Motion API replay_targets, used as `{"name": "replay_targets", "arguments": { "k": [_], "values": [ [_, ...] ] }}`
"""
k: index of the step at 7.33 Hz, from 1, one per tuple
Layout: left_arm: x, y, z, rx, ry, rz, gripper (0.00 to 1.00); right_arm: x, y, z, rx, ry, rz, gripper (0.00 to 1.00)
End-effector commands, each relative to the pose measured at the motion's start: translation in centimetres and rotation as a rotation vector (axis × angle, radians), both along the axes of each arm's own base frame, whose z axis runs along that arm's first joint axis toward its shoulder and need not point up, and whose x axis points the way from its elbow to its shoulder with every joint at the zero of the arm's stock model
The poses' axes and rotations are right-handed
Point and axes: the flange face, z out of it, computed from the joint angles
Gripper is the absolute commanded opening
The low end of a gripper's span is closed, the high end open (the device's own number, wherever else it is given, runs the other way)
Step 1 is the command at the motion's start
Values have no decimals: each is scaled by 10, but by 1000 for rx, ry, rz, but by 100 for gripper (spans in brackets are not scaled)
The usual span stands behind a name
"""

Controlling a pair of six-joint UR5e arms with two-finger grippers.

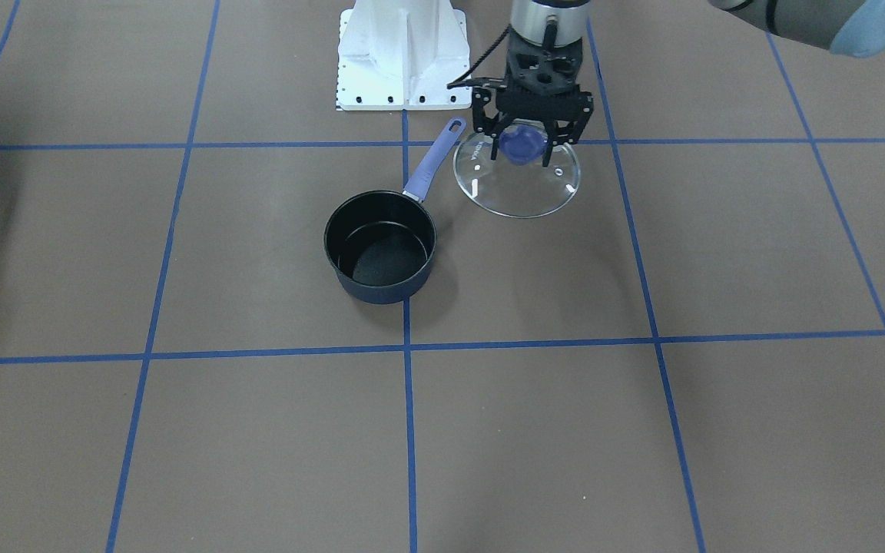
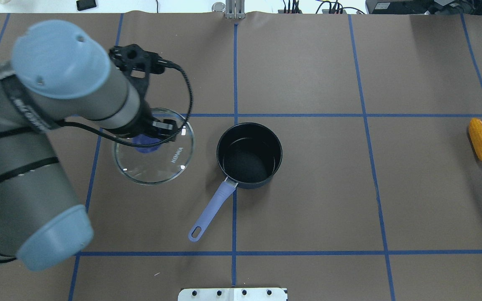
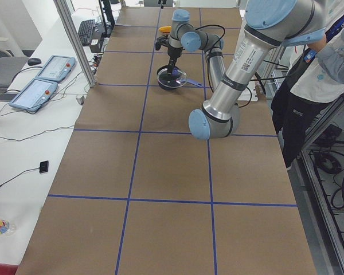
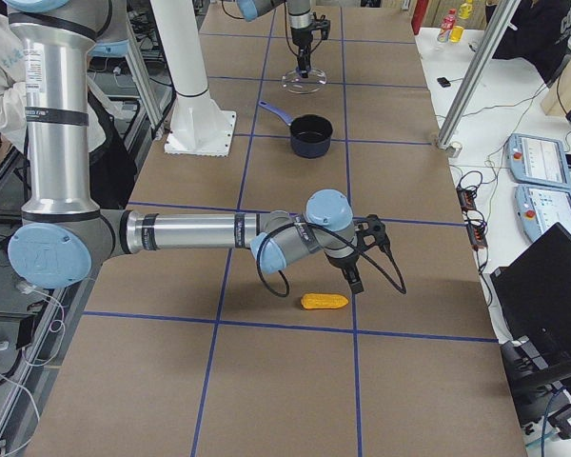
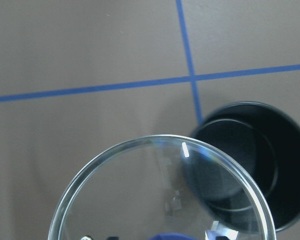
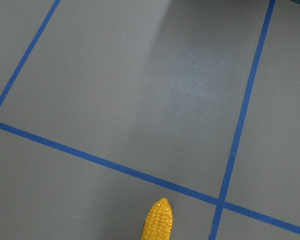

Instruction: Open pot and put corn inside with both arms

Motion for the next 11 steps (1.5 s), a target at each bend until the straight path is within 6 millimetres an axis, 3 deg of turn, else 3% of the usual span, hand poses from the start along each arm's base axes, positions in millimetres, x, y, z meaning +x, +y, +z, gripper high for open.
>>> {"name": "replay_targets", "arguments": {
  "k": [1,2,4,5,7,9,10,11],
  "values": [
    [-91,-8,76,53,-76,78,0,-2,0,0,0,0,-4,100],
    [-130,-15,112,75,-112,134,0,-2,0,0,1,2,-4,100],
    [-169,-9,186,110,-115,208,0,-5,0,0,1,2,-10,100],
    [-177,0,225,135,-112,219,0,-5,0,0,1,3,-10,100],
    [-184,10,323,206,-95,241,0,-5,0,0,1,3,-10,100],
    [-174,4,427,237,-26,263,0,-5,0,0,1,3,-10,100],
    [-172,6,444,229,2,272,0,-5,0,0,3,3,-10,100],
    [-172,6,444,208,8,252,0,-6,0,0,3,3,-11,100]
  ]
}}
